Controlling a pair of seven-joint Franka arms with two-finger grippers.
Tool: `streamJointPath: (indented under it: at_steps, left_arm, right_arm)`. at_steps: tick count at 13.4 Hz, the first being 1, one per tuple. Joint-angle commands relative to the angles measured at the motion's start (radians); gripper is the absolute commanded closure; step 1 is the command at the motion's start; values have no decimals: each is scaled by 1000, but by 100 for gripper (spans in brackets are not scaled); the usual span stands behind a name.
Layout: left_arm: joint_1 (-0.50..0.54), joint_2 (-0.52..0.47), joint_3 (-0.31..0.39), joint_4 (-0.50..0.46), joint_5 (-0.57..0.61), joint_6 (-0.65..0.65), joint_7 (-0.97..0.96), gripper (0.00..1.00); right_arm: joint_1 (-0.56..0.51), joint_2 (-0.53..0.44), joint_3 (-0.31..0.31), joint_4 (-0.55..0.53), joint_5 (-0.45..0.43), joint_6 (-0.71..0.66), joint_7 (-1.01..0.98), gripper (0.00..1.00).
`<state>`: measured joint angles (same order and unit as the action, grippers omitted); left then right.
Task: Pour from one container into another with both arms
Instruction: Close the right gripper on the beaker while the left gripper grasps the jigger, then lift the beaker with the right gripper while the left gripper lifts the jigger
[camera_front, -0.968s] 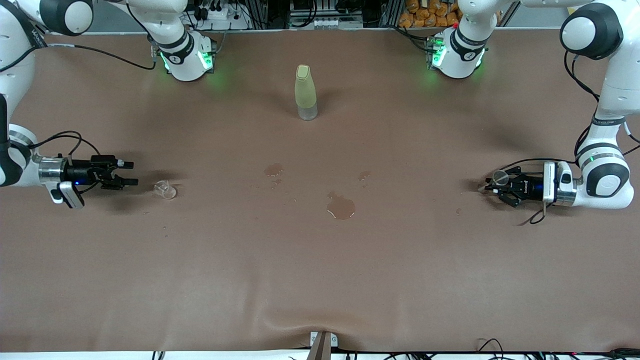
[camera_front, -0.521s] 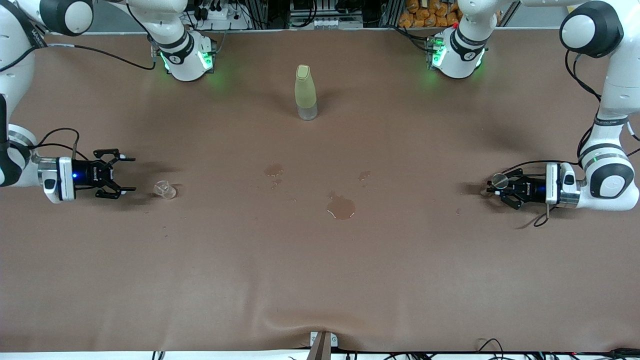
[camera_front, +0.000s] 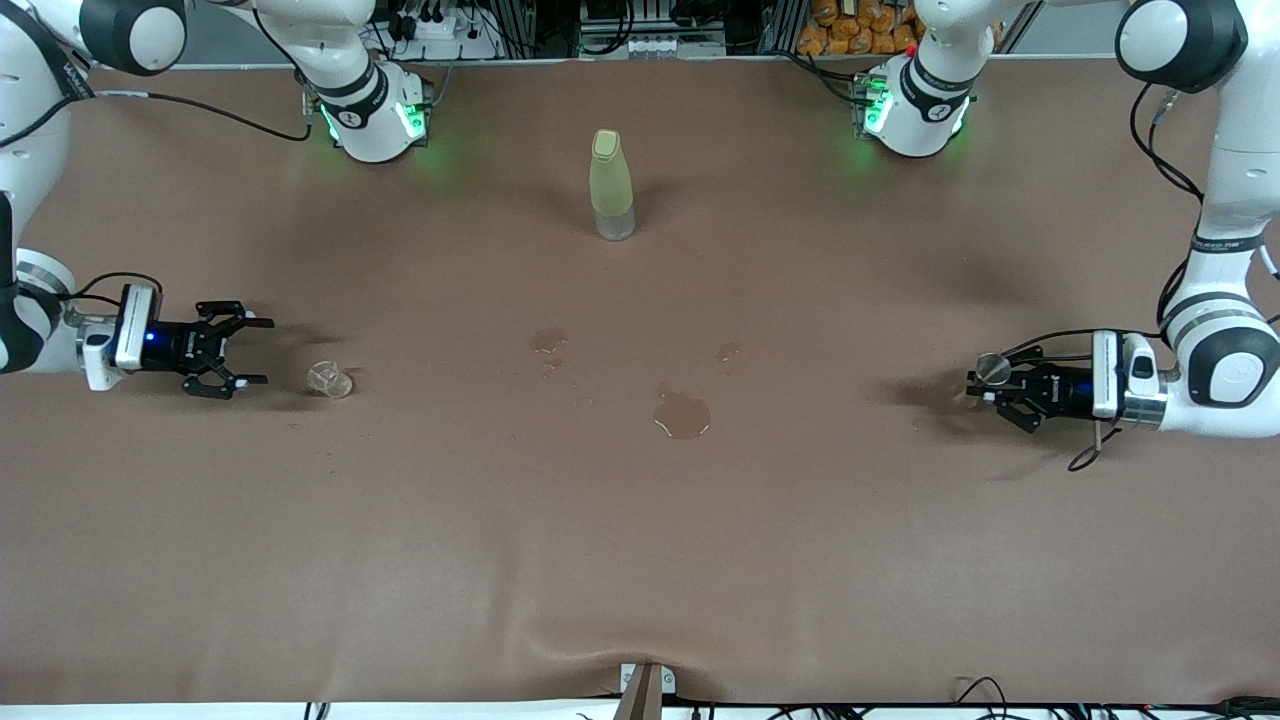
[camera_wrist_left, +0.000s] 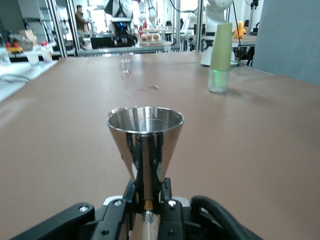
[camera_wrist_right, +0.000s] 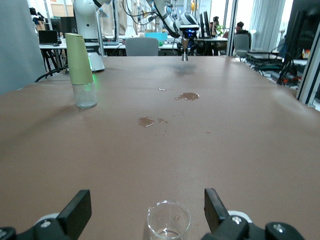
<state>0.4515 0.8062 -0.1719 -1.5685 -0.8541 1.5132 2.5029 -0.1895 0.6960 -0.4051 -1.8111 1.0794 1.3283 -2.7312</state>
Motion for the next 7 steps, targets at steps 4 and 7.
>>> streamJointPath:
  at_steps: [4,7]
  left_arm:
    - [-1,-22,-149,-24,-39,110,-148,100]
    - [-2,-19,-196,-25,-63,150,-182,100]
  right_arm:
    - [-57,126,22,16,92,-47,-177,0]
    - [-76,169,45,29,154,-43,-235,0]
